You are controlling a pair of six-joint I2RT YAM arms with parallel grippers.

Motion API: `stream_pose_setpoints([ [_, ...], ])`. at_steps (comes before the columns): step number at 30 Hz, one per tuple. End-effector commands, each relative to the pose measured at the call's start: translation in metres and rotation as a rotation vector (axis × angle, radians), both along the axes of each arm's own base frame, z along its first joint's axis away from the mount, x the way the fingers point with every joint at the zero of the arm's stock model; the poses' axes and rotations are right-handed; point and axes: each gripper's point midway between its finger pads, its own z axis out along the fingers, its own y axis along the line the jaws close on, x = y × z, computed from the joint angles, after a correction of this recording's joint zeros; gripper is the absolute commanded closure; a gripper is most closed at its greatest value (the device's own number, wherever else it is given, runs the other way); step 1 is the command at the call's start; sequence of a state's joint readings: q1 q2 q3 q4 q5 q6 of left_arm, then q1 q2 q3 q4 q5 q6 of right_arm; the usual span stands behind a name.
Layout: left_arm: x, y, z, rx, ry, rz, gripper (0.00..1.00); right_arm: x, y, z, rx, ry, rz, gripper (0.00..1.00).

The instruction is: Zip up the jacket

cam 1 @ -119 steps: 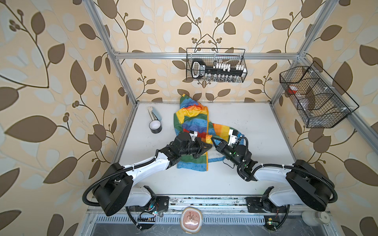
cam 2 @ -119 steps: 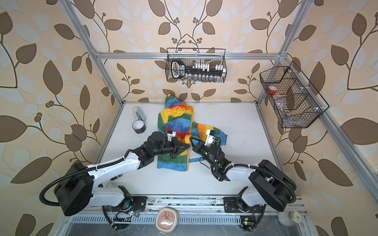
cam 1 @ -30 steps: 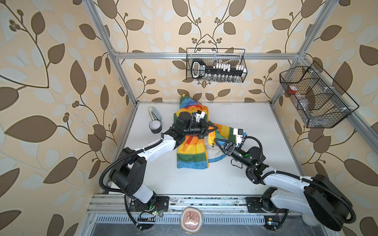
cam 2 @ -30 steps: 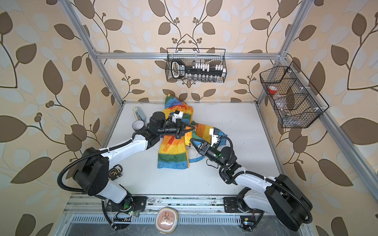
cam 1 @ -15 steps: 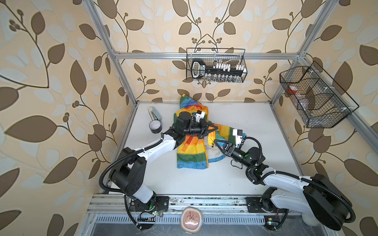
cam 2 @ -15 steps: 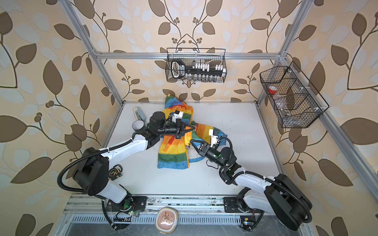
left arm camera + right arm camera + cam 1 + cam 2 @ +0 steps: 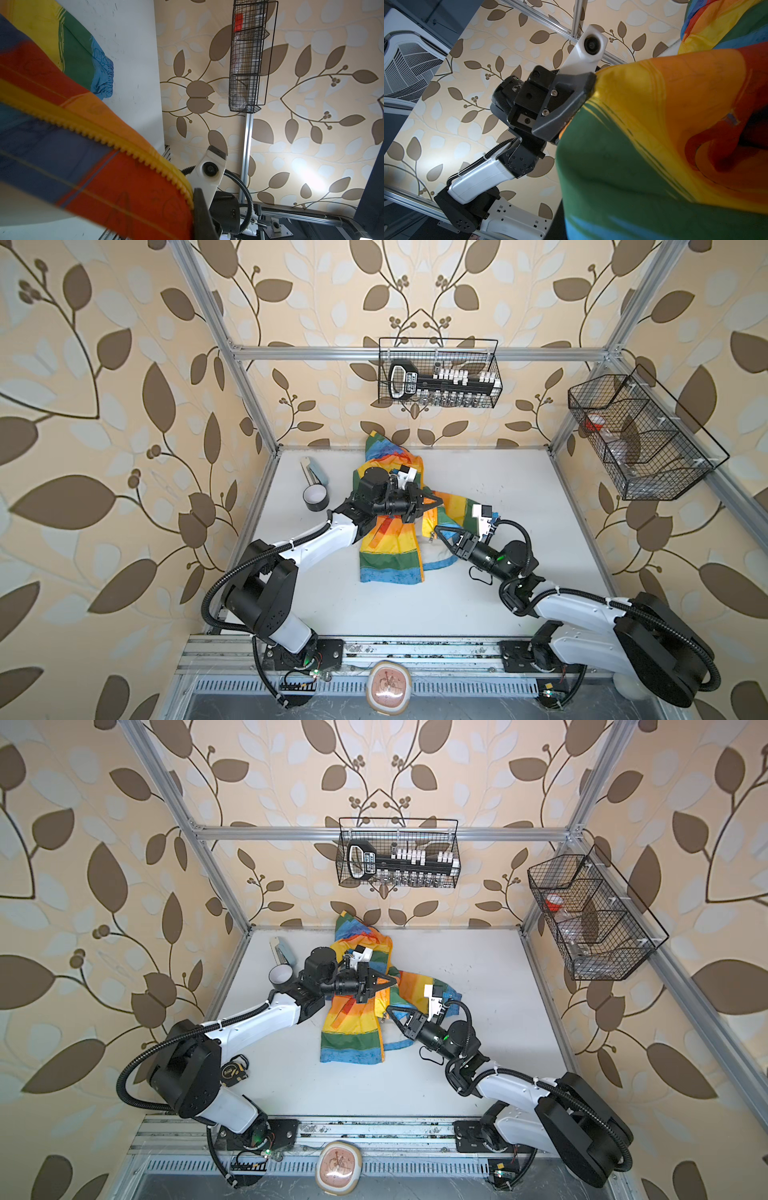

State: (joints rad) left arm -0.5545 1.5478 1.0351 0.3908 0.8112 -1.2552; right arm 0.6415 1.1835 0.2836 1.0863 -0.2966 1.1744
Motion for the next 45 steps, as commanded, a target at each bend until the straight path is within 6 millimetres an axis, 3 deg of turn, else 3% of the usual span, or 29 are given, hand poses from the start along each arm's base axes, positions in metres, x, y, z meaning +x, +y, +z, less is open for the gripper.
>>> stream_pose_setpoints([
  [1, 0.002, 0.001, 0.041, -0.059, -0.121, -0.017, 1.0, -0.007, -0.001, 0.003, 0.025, -0.012, 0.02, 0.82],
  [26, 0.002, 0.002, 0.038, -0.063, -0.109, -0.015, 1.0, -0.005, 0.006, 0.012, 0.044, -0.032, 0.037, 0.79],
  [45, 0.0, 0.003, 0.033, -0.064, -0.094, -0.011, 1.0, -0.002, 0.006, 0.018, 0.093, -0.038, 0.032, 0.84],
])
